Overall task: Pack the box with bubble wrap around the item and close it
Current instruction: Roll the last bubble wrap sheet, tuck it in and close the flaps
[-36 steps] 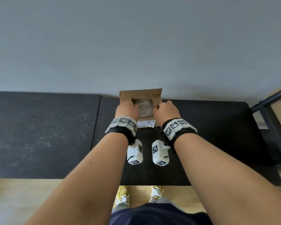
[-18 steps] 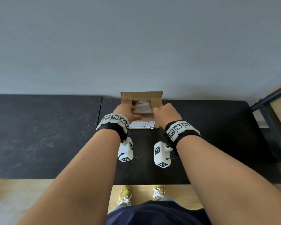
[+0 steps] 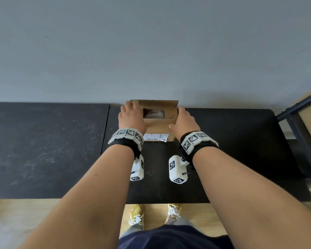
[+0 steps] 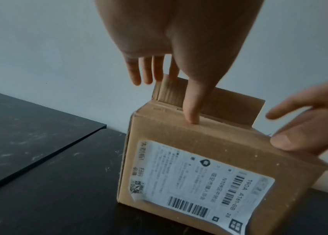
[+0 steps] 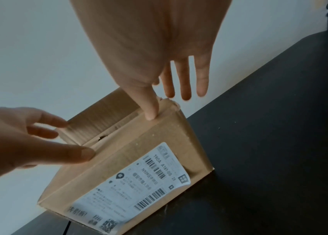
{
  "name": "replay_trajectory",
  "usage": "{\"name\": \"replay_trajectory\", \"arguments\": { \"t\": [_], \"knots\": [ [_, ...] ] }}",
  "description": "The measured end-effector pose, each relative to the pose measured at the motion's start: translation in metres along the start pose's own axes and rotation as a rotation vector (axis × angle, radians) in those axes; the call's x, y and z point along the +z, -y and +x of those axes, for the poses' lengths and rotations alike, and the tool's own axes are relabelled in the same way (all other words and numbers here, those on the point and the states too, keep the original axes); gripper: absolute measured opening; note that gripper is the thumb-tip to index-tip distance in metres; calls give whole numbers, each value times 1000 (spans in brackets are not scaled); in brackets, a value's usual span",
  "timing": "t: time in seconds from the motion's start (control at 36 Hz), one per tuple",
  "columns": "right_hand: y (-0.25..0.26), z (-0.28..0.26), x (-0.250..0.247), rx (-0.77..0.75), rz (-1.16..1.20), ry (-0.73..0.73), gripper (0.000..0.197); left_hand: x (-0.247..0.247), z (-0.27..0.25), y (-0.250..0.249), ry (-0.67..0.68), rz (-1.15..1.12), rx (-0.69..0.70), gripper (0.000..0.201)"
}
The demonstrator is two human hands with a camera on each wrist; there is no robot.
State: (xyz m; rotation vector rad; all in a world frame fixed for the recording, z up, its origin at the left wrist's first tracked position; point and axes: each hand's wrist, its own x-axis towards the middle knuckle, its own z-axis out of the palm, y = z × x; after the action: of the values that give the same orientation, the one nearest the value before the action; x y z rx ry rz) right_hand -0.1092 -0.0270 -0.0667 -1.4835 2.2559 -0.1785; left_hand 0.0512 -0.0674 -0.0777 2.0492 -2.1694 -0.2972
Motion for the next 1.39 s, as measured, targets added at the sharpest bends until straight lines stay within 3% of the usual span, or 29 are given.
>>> {"name": "replay_trajectory", "arguments": {
  "t": [0.08,0.14,0.25,0.36,0.56,0.69,0.75,0.83,0.92,1.0,1.39],
  "knots": [
    [4,7,4,-72,-83,-148,93,-3,2,4,-40,36,33,102],
    [7,13,2,-130,-151,-210,102,-6,6,5,5,77,65,105],
    [11,17,-3,-188,-185,-108,79,-6,10,5,105,49,119,83],
    [15,13,-2,-215,-164,-90,45,3,8,9,92,4,146,39],
    [14,7,14,-200,-69,-25,55,16,2,18,77,-19,242,44],
    [10,9,12,-182,-99,1,54,18,4,22,211,103,296,37],
    [7,10,14,-190,-106,-9,52,19,6,22,194,106,258,37],
    [8,10,16,-167,-27,-68,47,9,2,14,200,-56,33,40],
    [13,9,19,-77,67,-95,41,4,-2,6,245,-134,-67,42],
    [14,8,21,-23,96,-65,40,6,0,9,242,-179,-84,45],
    [6,62,9,-104,156,-98,34,10,42,-7,152,-287,-72,45]
  ]
}}
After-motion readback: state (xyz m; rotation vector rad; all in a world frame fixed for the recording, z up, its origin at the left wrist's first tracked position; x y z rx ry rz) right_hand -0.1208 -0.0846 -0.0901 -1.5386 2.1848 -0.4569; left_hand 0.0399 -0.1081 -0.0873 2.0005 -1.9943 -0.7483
